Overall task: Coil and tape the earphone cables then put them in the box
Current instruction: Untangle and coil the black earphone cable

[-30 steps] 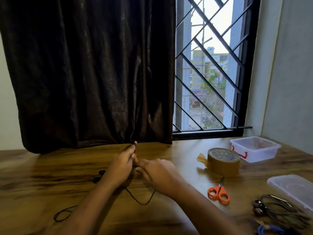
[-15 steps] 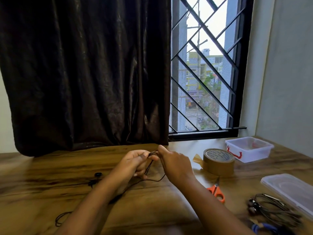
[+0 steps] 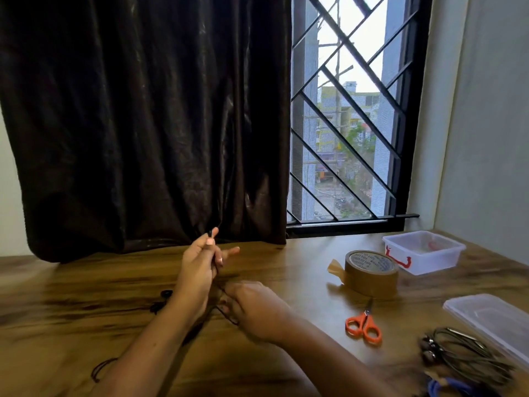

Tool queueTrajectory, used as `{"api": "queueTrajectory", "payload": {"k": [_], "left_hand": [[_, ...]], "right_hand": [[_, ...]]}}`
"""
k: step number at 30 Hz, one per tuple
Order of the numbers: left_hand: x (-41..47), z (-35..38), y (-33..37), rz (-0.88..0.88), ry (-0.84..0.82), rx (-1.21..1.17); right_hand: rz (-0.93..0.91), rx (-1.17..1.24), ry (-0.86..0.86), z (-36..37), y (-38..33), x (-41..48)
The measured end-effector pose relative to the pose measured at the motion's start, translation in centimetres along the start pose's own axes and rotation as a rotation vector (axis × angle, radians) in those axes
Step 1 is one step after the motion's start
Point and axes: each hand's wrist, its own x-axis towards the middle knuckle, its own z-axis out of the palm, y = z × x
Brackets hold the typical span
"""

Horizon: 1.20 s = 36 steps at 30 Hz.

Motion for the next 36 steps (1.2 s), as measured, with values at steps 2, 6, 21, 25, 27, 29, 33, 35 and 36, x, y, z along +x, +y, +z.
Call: {"api": "queueTrajectory", "payload": {"k": [2, 6, 21, 25, 27, 29, 33, 35, 36], "left_hand": [[0.5, -0.8, -0.7, 0.079, -0.014, 0.343], [0.0, -1.1, -1.3, 0.052, -0.320, 0.752], [-2.5, 1.6, 2.0, -0.231, -0.370, -0.358], [-1.5, 1.0, 1.3, -0.126, -0.118, -0.308], [-0.7, 0.1, 0.7, -0.054, -0.027, -0.173], [0.0, -0.9, 0.1, 0.039, 0.010, 0.058], [0.9, -2.6, -1.5, 0.025, -0.087, 0.399], [0.4, -2.3, -1.8, -0.045, -0.188, 0.508], [0.0, -1.9, -1.6, -0.082, -0.252, 0.519]], "right_hand": [[-0.023, -0.016, 0.046, -0.5, 0.1, 0.0], [0.040, -0.156, 0.173, -2.3, 1.4, 0.2], [0.210, -0.085, 0.105, -1.0, 2.3, -0.3], [0.170, 0.333, -0.028, 0.5, 0.5, 0.2], [0.193, 0.416, -0.077, 0.1, 0.3, 0.2], [0.185, 0.364, -0.095, -0.4, 0.6, 0.0], [0.105, 0.331, 0.031, -1.7, 1.7, -0.1], [0.063, 0.267, 0.161, -2.5, 2.4, -0.1], [0.036, 0.236, 0.249, -2.9, 2.7, -0.1]]}}
